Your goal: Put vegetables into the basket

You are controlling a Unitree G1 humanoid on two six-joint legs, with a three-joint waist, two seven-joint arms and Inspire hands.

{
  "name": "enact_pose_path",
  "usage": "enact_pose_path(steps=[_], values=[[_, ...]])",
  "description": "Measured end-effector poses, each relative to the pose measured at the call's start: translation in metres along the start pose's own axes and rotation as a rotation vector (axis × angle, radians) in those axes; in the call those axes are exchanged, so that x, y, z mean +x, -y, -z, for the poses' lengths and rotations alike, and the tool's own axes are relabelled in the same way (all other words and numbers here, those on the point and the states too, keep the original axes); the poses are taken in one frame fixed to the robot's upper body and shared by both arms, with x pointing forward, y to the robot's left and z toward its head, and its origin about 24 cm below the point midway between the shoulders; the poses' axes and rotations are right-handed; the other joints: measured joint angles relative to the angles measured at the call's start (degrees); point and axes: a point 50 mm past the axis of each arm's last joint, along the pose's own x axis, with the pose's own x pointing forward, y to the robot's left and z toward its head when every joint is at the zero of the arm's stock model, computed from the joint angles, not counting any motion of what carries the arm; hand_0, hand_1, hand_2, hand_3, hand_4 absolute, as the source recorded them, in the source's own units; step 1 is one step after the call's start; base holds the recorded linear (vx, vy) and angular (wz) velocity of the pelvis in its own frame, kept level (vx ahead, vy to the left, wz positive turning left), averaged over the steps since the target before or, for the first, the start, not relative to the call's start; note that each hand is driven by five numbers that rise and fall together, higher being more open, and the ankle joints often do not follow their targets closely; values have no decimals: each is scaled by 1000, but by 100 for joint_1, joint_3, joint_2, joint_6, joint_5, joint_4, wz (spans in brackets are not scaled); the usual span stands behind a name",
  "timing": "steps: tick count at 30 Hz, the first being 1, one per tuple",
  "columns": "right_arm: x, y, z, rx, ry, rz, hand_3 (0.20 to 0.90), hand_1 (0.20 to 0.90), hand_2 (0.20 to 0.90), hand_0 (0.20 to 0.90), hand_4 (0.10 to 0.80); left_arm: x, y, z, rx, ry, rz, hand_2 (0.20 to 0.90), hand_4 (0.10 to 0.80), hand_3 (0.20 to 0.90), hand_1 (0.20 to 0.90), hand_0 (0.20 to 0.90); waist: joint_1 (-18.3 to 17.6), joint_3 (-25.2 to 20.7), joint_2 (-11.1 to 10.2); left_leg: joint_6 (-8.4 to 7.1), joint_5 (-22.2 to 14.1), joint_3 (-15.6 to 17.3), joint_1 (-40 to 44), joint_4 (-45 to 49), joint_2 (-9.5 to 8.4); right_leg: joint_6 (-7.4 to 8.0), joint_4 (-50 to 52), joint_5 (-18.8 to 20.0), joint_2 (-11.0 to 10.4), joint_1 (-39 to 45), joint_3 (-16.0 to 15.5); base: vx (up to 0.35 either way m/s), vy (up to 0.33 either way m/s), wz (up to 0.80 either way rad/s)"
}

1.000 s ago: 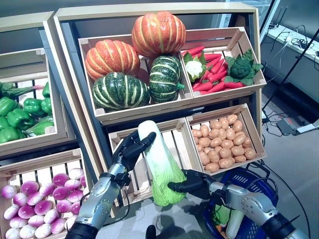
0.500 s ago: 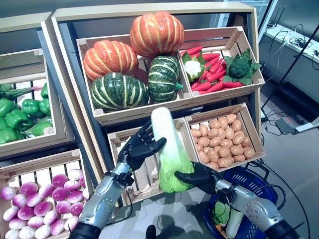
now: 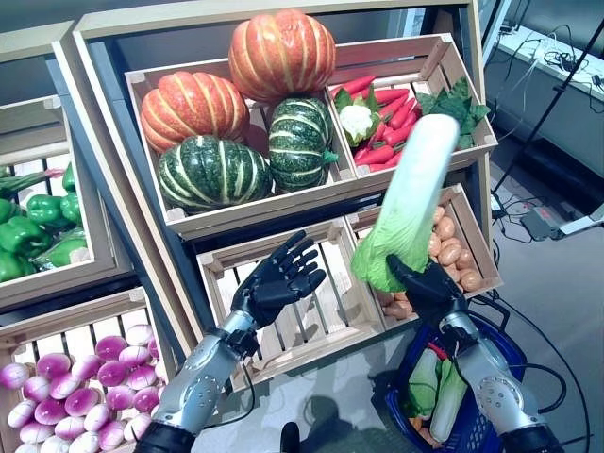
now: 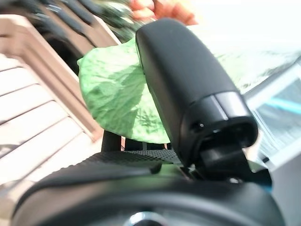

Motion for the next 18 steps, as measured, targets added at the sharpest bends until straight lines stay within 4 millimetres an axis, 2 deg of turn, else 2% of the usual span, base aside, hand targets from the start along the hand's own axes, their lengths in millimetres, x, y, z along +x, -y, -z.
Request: enact_pose_path(steps=[3,6,11,13,15,18], values=[[-2,15,-6,78,103,123,300,300,300,300,400,-1,-1,0,-10,3,-3,900,800,900,900,900,-15,62,-3,9,-2,75,-43,1,4,3,74,0,-11,-125,134,-144,14,-17],[-6,34,-19,84,210,244,300,300,300,300,400,0,1,-4,-4,21,7,900,800,900,900,900,-9,237,29,31,43,130,-218,4,26,9,201,4,20,-393,190,-227,-3,-11],[-18,94,-45,233,404,547,300,300,300,300,400,3,-1,-15,5,53,13,900,800,900,900,900,0,913,65,75,130,111,-630,93,12,17,484,6,21,-890,271,-177,-29,-1],[-21,111,-53,283,465,629,300,300,300,300,400,7,1,-25,18,100,27,900,800,900,900,900,13,1263,126,80,135,89,-879,293,15,15,690,-10,23,-1118,265,-211,-56,8],[-19,119,-60,295,494,688,300,300,300,300,400,16,7,-40,45,159,58,900,800,900,900,900,14,1614,200,79,132,-9,-1177,517,28,-8,1027,-117,17,-1427,248,-153,-62,14],[-7,118,-61,340,494,714,300,300,300,300,400,29,17,-59,75,234,105,900,800,900,900,900,53,2072,261,77,123,-54,-1487,841,45,-42,1713,-354,-13,-1886,245,-149,-59,9]])
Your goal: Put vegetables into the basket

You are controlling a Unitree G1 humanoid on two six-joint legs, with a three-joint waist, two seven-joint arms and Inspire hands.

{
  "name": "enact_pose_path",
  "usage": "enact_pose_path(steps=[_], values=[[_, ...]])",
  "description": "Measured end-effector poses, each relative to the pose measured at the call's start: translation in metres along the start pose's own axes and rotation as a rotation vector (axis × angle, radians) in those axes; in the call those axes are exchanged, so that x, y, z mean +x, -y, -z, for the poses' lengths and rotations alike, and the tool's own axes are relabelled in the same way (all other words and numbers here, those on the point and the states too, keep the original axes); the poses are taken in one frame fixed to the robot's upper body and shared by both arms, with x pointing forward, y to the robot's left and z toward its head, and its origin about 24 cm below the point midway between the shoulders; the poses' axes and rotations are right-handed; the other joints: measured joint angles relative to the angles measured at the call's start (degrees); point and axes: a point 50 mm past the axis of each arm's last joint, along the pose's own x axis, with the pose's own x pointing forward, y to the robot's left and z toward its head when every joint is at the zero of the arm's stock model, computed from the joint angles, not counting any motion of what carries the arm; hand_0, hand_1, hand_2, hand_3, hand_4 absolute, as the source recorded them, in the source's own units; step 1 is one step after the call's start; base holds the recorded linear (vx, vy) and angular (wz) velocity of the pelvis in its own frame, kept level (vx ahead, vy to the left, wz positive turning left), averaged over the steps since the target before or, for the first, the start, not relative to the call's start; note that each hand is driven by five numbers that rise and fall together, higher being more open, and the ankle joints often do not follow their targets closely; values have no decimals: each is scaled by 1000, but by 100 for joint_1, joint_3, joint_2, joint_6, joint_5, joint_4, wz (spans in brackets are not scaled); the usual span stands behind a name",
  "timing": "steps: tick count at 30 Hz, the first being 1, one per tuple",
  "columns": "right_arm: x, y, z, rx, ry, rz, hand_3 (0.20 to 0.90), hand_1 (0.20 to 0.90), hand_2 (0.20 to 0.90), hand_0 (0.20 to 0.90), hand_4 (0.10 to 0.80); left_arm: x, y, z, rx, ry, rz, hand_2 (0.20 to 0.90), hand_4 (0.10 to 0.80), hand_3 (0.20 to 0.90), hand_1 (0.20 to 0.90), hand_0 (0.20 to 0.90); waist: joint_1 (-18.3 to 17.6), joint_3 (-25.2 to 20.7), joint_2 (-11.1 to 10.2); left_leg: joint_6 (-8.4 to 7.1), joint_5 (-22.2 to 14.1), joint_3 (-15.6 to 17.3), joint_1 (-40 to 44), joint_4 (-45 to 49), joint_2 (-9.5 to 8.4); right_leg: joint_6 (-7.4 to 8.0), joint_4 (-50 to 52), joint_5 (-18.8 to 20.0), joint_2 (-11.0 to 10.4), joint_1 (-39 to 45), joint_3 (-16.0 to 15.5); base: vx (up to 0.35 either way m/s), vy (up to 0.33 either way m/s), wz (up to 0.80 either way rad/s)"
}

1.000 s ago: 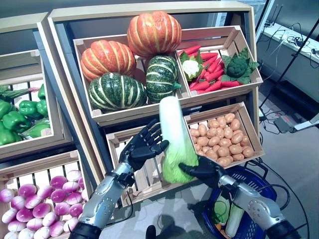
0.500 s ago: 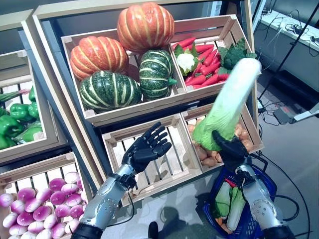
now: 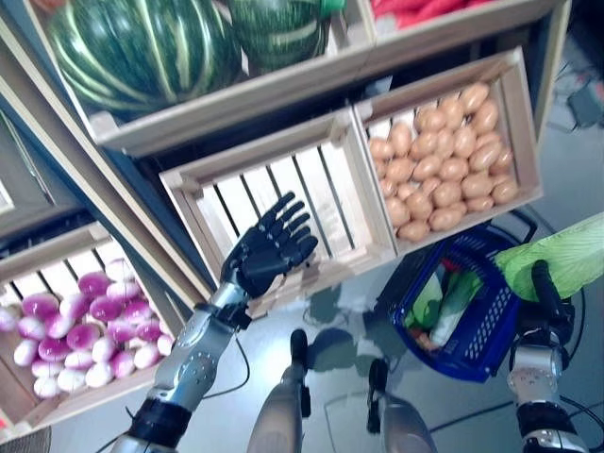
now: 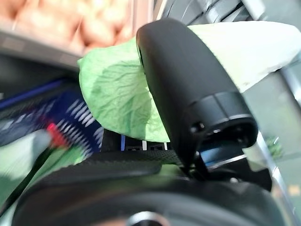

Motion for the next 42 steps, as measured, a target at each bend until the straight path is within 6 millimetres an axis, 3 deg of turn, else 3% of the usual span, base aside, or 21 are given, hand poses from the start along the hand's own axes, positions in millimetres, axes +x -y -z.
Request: enact_pose_path(steps=[5,11,16,20,28,42], values=[[12,-30,6,69,-10,-15,300,300,300,300,400,25,14,-19,40,95,71,900,800,900,900,900,133,251,18,-40,-30,-187,-834,677,-60,-129,1536,-557,-165,-1135,-2,-151,-63,21],[23,-72,2,70,-4,-98,300,300,300,300,400,28,19,-22,57,125,85,900,800,900,900,900,324,335,11,-134,-258,-384,-1960,1813,-153,-389,3022,-1066,-385,-2328,-19,-94,-11,17],[26,-93,9,8,-95,-163,300,300,300,300,400,36,28,-24,151,105,138,900,800,900,900,900,333,379,15,-161,-464,-440,-2789,2726,-187,-452,3930,-1360,-546,-3062,-17,-6,33,14],[31,-88,18,-31,-199,-148,300,300,300,300,400,41,27,-34,192,119,149,900,800,900,900,900,333,385,23,-152,-825,-449,-3285,3637,-238,-476,4648,-1630,-631,-3431,68,20,14,4],[35,-90,15,-36,-224,-123,300,300,300,300,400,53,36,-55,216,214,161,900,800,900,900,900,325,394,39,-156,-1248,-470,-4181,4894,-244,-484,5704,-1979,-665,-4217,278,20,5,-3],[33,-94,23,55,-257,-85,300,300,300,300,400,51,32,-52,247,209,101,900,800,900,900,900,306,394,84,-188,-1330,-460,-4273,5063,-236,-520,5878,-2053,-650,-4349,352,32,11,-1]])
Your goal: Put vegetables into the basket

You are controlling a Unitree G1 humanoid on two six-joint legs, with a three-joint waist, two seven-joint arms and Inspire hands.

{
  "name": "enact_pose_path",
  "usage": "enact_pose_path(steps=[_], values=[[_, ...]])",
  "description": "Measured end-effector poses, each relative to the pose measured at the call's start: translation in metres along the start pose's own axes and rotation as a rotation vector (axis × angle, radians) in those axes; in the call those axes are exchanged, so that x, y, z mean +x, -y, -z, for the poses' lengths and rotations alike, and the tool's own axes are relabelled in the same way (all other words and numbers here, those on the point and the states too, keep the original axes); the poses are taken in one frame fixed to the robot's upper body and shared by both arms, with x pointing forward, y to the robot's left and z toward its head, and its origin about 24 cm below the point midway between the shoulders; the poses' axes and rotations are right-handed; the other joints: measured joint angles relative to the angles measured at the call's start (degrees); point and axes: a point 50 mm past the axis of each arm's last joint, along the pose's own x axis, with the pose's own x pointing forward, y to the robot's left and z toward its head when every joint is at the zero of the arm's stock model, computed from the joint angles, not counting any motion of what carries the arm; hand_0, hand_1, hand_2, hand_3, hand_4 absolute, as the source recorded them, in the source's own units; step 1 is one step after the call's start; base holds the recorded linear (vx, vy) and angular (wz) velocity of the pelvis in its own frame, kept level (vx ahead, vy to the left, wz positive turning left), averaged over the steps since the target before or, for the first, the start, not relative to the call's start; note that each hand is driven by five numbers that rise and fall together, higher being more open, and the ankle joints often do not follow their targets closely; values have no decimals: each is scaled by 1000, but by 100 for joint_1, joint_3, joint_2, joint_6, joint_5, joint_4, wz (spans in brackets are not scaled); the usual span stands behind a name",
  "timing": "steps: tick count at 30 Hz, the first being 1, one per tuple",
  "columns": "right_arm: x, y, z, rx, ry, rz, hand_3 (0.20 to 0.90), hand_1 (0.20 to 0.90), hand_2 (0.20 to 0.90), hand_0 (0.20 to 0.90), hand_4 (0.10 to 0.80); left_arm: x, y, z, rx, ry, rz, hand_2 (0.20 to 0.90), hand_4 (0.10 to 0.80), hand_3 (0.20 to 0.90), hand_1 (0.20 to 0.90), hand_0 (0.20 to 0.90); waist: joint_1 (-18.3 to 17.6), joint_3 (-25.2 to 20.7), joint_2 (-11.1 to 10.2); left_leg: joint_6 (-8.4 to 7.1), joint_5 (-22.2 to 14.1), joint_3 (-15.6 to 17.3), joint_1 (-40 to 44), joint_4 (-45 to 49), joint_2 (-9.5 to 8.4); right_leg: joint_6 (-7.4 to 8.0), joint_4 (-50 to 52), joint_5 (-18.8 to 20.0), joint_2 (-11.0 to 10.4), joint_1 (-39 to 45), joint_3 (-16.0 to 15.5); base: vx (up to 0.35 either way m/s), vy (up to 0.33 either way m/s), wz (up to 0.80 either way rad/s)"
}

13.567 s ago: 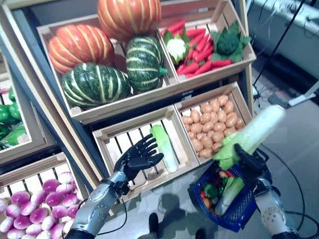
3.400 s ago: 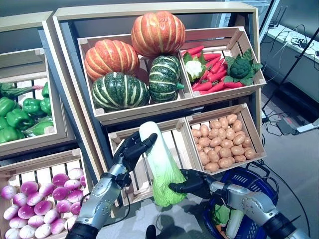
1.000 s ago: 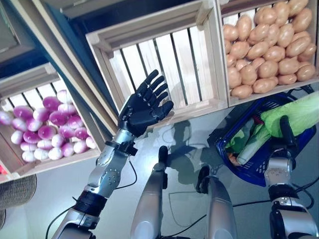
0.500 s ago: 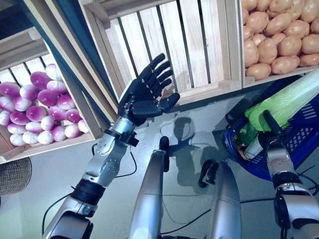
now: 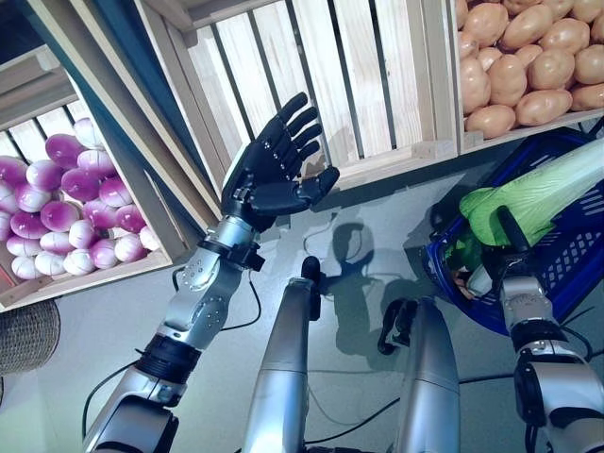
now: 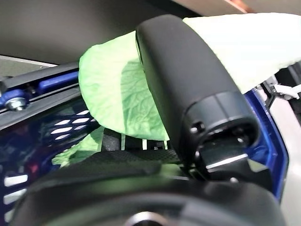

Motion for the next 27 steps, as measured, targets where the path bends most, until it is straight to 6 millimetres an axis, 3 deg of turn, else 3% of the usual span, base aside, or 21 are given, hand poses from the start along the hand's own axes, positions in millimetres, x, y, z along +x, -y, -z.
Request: enact_pose_path(steps=[8,17,22,23,24,27], values=[[1,12,9,155,-138,135,300,300,300,300,400,0,0,1,-2,-1,-10,900,800,900,900,900,-4,-1,4,2,-2,-10,14,-4,0,-3,1,-1,5,20,-9,5,-2,0],[1,9,11,164,-173,259,300,300,300,300,400,0,0,0,1,3,-36,900,800,900,900,900,-5,-2,12,-12,8,-16,26,-102,2,-15,-45,-5,9,14,-20,-19,-2,0],[-3,32,17,150,-214,398,300,300,300,300,400,-2,-1,1,-1,0,-45,900,800,900,900,900,35,0,24,-35,25,-16,50,-205,1,-11,-144,0,23,24,-44,2,-5,1],[-4,38,17,156,-217,415,382,382,382,382,455,-2,-1,1,-1,-2,-47,900,800,900,900,900,35,-1,35,-29,21,-18,50,-202,2,3,-165,7,25,33,-51,0,0,0],[-5,43,18,172,-224,430,900,900,900,900,800,-4,-1,2,-3,-4,-50,900,800,900,900,900,28,-1,48,-38,19,-29,53,-168,5,6,-182,8,37,56,-65,-4,-23,-3],[-9,54,21,174,-253,472,900,900,900,900,800,-5,-1,3,-4,-8,-52,900,800,900,900,900,27,-1,67,-55,-7,-50,55,-148,26,7,-217,9,60,98,-124,-10,-19,-3]])
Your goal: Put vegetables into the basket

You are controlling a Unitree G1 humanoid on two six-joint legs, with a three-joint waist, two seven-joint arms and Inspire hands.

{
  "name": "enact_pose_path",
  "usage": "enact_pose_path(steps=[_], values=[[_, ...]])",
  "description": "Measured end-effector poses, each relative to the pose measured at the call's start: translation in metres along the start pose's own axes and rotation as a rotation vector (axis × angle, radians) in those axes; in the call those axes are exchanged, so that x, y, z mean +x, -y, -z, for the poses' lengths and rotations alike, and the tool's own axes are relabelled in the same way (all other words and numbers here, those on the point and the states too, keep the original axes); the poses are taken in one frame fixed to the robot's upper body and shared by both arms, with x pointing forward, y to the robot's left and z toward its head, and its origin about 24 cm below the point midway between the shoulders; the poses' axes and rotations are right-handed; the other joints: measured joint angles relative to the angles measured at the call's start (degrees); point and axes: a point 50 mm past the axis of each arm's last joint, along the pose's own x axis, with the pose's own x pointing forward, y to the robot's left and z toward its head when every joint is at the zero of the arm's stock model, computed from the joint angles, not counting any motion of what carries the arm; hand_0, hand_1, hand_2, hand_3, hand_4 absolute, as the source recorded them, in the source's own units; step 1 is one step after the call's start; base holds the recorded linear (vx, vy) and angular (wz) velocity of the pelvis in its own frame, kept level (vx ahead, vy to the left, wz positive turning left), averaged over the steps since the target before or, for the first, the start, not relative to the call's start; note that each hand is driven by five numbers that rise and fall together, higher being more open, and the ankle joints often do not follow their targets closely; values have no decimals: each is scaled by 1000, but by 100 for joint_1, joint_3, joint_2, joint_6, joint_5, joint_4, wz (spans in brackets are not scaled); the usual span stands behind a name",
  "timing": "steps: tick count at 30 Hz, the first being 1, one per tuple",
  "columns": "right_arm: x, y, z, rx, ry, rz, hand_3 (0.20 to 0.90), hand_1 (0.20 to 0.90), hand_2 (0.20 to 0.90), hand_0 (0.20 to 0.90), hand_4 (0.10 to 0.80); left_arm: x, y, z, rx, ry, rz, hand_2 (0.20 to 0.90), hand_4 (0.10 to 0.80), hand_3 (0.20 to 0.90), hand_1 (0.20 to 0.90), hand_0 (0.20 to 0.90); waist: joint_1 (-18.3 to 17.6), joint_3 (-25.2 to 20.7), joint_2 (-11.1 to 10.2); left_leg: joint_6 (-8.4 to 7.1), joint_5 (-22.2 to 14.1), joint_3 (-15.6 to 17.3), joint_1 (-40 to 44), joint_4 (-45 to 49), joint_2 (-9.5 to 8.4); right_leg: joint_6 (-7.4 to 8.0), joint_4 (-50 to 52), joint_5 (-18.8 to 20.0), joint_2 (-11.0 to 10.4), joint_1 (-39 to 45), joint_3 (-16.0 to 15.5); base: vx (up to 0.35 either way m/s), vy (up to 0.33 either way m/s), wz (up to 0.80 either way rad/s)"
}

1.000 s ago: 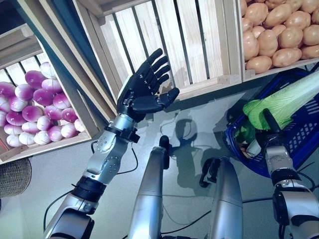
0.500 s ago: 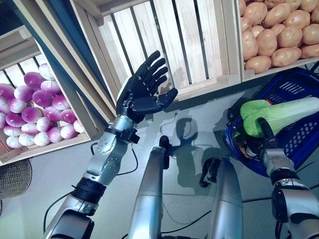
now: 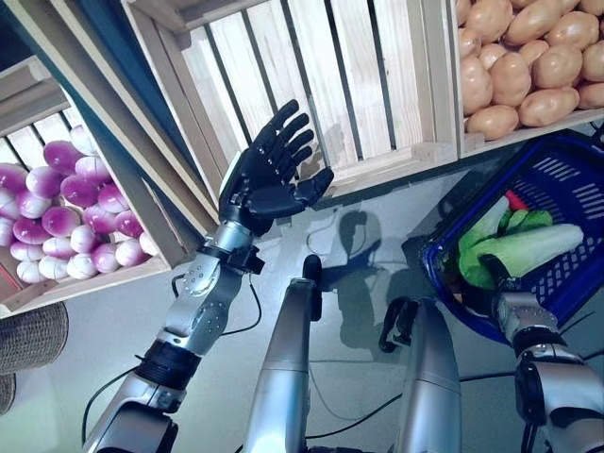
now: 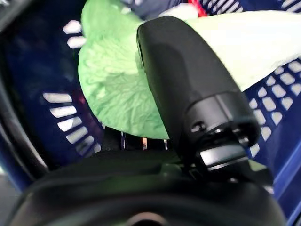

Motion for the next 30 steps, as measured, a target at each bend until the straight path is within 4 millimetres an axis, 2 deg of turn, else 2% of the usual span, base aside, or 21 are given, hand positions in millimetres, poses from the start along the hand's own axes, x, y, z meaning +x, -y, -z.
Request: enact_pose_path(steps=[3,10,11,17,21,24,30], values=[[2,7,2,18,-28,24,900,900,900,900,800,0,0,0,0,-1,-1,900,800,900,900,900,8,-1,10,14,-4,-48,39,-52,-8,-7,-27,-1,10,59,-27,-13,-9,3],[2,11,2,10,-25,79,900,900,900,900,800,-2,1,0,-4,0,-5,900,800,900,900,900,30,-2,10,-21,21,-87,138,-311,-30,-88,-163,53,23,86,-26,4,-9,2],[2,10,2,4,-22,91,900,900,900,900,800,-3,1,0,-4,1,-4,900,800,900,900,900,44,-2,11,-64,54,-94,149,-319,-26,-87,-169,53,40,90,-23,11,-6,-12],[3,19,-4,-124,80,185,900,900,900,900,800,-3,1,1,-6,-1,-11,900,800,900,900,900,29,-1,13,-97,149,-104,527,-637,-8,-19,-526,111,70,491,-83,8,-2,0],[0,10,-6,-219,214,179,900,900,900,900,800,-2,2,-1,-6,3,-12,900,800,900,900,900,40,-3,13,-57,468,-88,1409,-1671,60,7,-1470,452,169,1302,-220,10,16,-2],[-7,-1,-6,-399,363,184,900,900,900,900,800,-3,2,1,-12,-6,-12,900,800,900,900,900,34,-4,11,-69,814,-39,2121,-2610,72,42,-2180,718,218,1849,-258,67,54,-4],[-12,9,-15,-629,567,248,900,900,900,900,800,-10,1,10,-31,-63,-20,900,800,900,900,900,13,-33,-3,21,1250,63,3420,-3999,92,187,-3394,1108,262,2994,-399,83,65,-7]])
